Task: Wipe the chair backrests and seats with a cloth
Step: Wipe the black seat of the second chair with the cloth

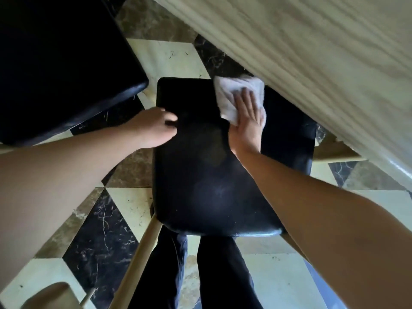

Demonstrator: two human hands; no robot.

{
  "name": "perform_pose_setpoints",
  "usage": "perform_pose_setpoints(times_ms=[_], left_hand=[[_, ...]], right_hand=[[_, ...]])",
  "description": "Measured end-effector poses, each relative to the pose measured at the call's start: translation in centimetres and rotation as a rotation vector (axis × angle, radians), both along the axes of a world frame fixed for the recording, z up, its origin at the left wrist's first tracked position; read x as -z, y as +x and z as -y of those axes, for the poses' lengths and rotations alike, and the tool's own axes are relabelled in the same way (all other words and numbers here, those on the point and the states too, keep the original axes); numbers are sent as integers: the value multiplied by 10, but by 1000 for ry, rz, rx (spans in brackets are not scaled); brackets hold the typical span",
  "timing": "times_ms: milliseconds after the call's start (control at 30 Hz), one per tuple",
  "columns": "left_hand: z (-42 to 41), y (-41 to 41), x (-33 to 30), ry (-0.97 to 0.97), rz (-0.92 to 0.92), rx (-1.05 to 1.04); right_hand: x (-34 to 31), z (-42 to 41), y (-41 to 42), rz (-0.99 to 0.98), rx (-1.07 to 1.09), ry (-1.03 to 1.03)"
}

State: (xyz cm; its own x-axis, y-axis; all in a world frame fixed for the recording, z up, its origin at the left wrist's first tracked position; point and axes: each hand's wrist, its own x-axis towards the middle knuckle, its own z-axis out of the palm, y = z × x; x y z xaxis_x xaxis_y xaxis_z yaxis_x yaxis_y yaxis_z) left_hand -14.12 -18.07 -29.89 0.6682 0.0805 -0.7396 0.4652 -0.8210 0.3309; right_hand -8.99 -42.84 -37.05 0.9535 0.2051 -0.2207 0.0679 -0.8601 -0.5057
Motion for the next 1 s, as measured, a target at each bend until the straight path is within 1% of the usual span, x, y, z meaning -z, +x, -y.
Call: perform_pose_setpoints(times_ms=[67, 200, 333, 433, 500, 533, 600, 633, 667, 733, 800, 900, 933, 1000], left_hand=[[5, -3, -1, 27, -93, 53], [9, -7, -5, 51, -146, 108], [8, -3, -16, 47, -216, 149], [10, 0, -18, 40, -226, 168], [10, -1, -8, 24, -194, 78], [9, 0, -4, -1, -178, -11], [8, 1, -2, -88, -186, -223], [6, 2, -3, -122, -182, -299], [6, 4, -3, -140, -180, -344], [7, 8, 0, -143, -183, -381], [10, 10, 0, -110, -186, -394], [18, 11, 4, -95, -166, -443], [19, 12, 5, -108, -151, -479], [20, 12, 8, -122, -131, -534]], right_hand=[[-3, 34, -18, 34, 111, -42], [-7, 87, -66, 78, 345, -97], [-12, 95, -118, 16, 672, -115], [-16, 80, -153, -41, 909, -143], [-21, 56, -179, -47, 1032, -142], [-23, 41, -193, -67, 1091, -129], [-30, 7, -222, -185, 1163, -81], [-37, -15, -233, -250, 1152, -61], [-43, -38, -239, -302, 1109, -41], [-55, -87, -240, -360, 937, -21], [-51, -125, -239, -286, 685, -106], [-34, -141, -211, -332, 124, -24], [-24, -137, -189, -278, -44, -6], [-11, -113, -134, -163, -387, -63]])
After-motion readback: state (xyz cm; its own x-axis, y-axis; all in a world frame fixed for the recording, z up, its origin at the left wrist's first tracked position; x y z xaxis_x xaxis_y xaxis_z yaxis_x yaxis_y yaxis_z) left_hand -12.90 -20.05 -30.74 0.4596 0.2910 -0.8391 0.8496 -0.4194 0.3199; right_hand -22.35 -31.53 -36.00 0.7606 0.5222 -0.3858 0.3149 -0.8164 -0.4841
